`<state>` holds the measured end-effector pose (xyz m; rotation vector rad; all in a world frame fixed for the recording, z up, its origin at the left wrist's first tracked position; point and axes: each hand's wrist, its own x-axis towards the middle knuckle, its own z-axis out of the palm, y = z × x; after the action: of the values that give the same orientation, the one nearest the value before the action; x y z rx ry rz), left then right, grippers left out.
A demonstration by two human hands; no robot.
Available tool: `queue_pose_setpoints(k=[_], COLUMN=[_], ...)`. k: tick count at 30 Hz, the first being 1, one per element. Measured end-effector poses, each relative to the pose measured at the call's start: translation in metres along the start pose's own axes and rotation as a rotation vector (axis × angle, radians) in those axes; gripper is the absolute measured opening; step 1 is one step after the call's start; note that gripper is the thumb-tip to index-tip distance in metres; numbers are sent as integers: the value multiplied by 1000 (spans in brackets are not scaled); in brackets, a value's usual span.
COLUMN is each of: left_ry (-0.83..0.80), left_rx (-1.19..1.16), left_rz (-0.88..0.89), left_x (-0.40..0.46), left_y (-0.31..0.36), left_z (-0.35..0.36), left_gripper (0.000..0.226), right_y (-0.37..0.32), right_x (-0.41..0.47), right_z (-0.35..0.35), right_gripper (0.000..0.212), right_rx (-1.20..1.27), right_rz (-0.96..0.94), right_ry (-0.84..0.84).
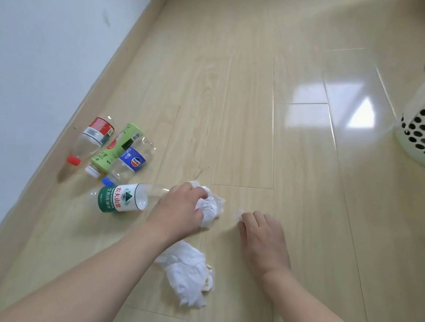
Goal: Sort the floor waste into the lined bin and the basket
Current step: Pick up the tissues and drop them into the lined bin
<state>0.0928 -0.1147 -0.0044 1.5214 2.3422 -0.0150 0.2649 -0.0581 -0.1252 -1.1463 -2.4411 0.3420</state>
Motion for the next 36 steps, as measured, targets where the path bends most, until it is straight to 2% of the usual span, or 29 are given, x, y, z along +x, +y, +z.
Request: queue_pose_setpoints(k=[3,6,8,10,14,16,18,21,24,27,29,31,34,36], left_ry=[-35,-103,-106,-51,49,76,116,143,119,131,143,128,55,33], left_rx=[114,291,291,136,-602,-788,-809,-778,-685,-558,-567,-654,-849,-929], left_rz=[91,177,192,157,-53,-136,-169,-197,-195,-214,-250,-298,-342,-327], left_x=[33,53,57,55,36,23,10,-8,-26,-48,-57,-64,-75,-81], left_y=[11,20,22,21,23,22,21,20,25,37,46,55,70,84], left_z=[8,11,9,3,-32,-51,-66,-83,-92,-99,-107,-116,-128,-135], left_gripper=[44,32,23,17,12,15,15,12,12,16,13,9,7,4], right_y=[3,6,8,8,7,8,9,1,-4,0,3,7,11,17], right_x=[9,15,18,22,25,25,27,25,20,25,33,38,33,28], right_z=[3,3,3,5,3,-2,-11,-30,-56,-98,-125,-152,-198,-236], right_gripper=[23,27,26,26,28,26,25,38,29,27,30,33,15,17], right_rx=[42,60,69,80,144,197,260,427,696,654,612,583,554,567], right_rz=[114,178,208,230,294,325,364,468,608,634,632,602,560,551], right_ry=[110,150,143,133,57,-6,-112,-276,-418,-471,-512,-526,-531,-482])
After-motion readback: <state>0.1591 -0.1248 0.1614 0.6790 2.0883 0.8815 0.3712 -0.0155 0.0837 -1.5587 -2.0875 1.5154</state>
